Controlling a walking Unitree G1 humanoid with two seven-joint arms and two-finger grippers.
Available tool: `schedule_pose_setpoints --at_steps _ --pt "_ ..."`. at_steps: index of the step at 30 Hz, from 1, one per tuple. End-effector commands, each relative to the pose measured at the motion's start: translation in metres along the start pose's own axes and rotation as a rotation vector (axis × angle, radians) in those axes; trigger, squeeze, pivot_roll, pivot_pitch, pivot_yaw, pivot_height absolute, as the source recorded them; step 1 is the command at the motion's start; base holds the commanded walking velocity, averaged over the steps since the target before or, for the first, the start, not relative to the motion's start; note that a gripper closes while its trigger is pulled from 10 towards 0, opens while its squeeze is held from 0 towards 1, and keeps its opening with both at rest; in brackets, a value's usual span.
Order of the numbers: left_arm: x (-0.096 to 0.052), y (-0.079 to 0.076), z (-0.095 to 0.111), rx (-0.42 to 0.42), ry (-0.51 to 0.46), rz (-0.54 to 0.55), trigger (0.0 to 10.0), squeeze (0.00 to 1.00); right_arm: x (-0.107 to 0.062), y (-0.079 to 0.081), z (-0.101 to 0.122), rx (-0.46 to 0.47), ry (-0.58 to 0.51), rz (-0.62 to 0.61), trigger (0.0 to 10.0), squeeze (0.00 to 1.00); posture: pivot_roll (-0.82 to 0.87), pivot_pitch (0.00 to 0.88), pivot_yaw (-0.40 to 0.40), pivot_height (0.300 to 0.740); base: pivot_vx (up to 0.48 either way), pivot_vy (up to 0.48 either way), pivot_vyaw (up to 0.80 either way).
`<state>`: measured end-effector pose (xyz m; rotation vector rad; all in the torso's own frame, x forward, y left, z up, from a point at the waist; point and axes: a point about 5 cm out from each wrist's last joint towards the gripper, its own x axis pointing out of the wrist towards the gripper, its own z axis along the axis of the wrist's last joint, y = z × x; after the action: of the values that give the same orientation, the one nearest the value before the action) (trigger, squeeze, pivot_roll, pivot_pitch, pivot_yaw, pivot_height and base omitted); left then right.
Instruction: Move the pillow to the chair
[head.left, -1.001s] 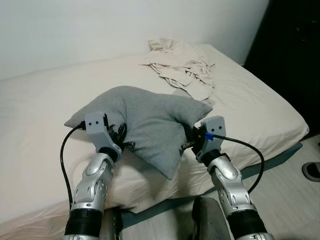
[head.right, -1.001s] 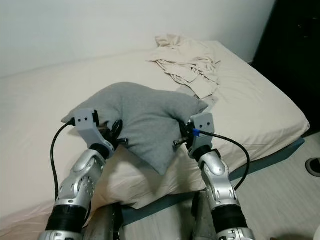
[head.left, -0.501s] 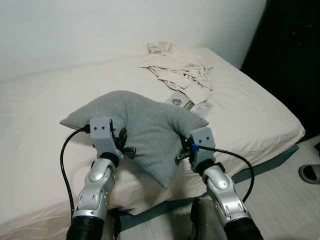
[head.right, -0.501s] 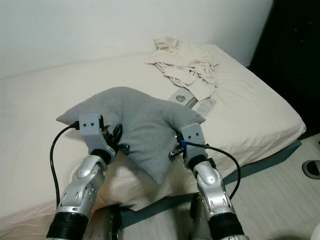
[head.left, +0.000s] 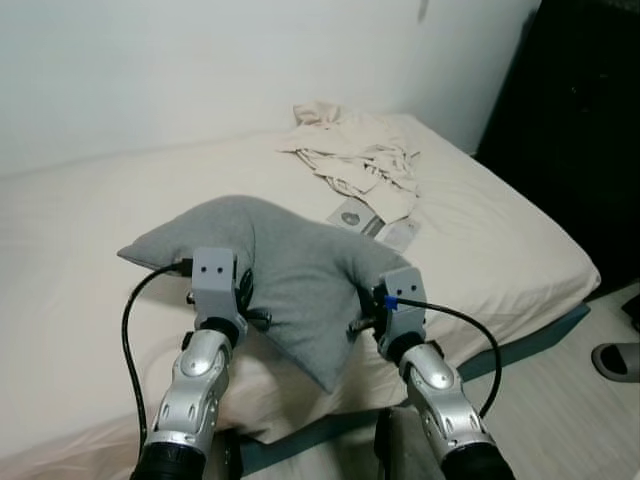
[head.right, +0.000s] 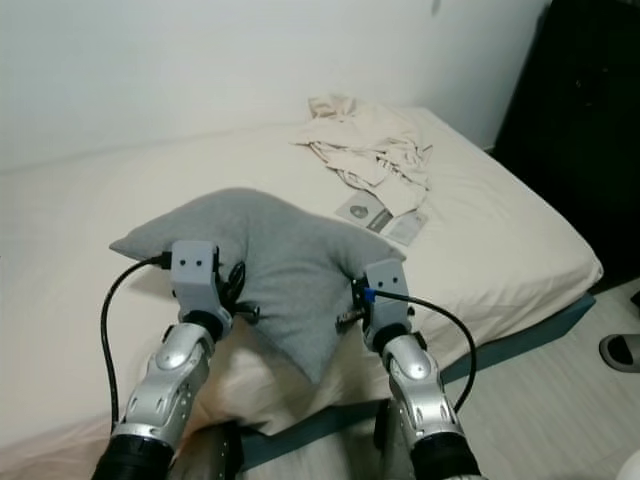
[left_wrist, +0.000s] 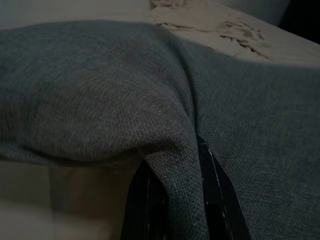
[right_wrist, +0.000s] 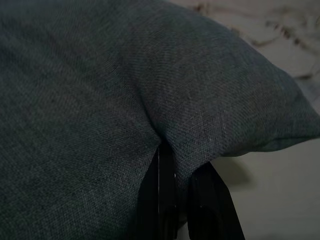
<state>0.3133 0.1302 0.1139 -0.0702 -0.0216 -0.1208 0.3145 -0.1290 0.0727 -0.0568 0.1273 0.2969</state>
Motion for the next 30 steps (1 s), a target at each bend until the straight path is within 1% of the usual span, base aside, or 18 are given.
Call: schedule_pose_setpoints --at_steps 1,5,10,11,13,15,18,21,23,25,30 --pt "-0.003 0.009 0.002 0.038 -0.030 0.026 10.0 0.00 0.000 -0.005 -0.001 0.016 0.005 -0.033 10.0 0.00 0.03 0.041 -0.001 0.616 0.000 0.000 0.00" --pt "-0.004 0.009 0.000 0.043 -0.020 0.031 10.0 0.00 -0.002 -0.004 -0.003 0.016 0.007 -0.037 10.0 0.00 0.03 0.038 0.002 0.616 0.000 0.000 0.00" --pt "-0.005 0.009 -0.002 0.040 -0.018 0.031 10.0 0.00 -0.002 -0.004 -0.001 0.030 -0.016 -0.044 10.0 0.00 0.03 0.031 0.001 0.616 0.000 0.000 0.00" --pt "-0.004 0.009 -0.002 0.038 -0.016 0.034 10.0 0.00 -0.002 -0.004 -0.001 0.044 -0.005 -0.027 10.0 0.00 0.03 0.033 -0.002 0.616 0.000 0.000 0.00" --pt "-0.004 0.009 -0.002 0.036 -0.016 0.036 10.0 0.00 -0.002 -0.003 0.002 0.079 -0.021 0.002 10.0 0.00 0.03 0.037 -0.005 0.616 0.000 0.000 0.00" --pt "-0.004 0.009 -0.002 0.036 -0.016 0.037 10.0 0.00 -0.002 -0.003 0.002 0.086 -0.025 0.006 10.0 0.00 0.03 0.037 -0.005 0.616 0.000 0.000 0.00" --pt "-0.006 0.009 -0.004 0.038 -0.009 0.041 10.0 0.00 -0.003 -0.004 0.001 0.100 -0.012 0.006 10.0 0.00 0.03 0.049 -0.014 0.631 0.000 0.000 0.00" --pt "-0.011 0.009 -0.007 0.036 0.001 0.039 10.0 0.00 -0.005 -0.004 -0.003 0.076 0.003 -0.004 10.0 0.00 0.04 0.065 -0.010 0.646 0.000 0.000 0.00" --pt "-0.012 0.008 -0.008 0.038 0.004 0.037 10.0 0.00 -0.006 -0.004 -0.004 0.072 0.000 -0.007 10.0 0.00 0.04 0.065 -0.010 0.646 0.000 0.000 0.00" --pt "-0.016 0.008 -0.011 0.044 0.016 0.029 10.0 0.00 -0.009 -0.002 -0.011 0.071 0.022 -0.017 10.0 0.00 0.04 0.071 -0.004 0.646 0.000 0.000 0.00" --pt "-0.018 0.009 -0.012 0.042 0.020 0.034 10.0 0.00 -0.010 0.002 -0.014 0.074 0.036 -0.001 10.0 0.00 0.04 0.073 -0.016 0.646 0.000 0.000 0.00"
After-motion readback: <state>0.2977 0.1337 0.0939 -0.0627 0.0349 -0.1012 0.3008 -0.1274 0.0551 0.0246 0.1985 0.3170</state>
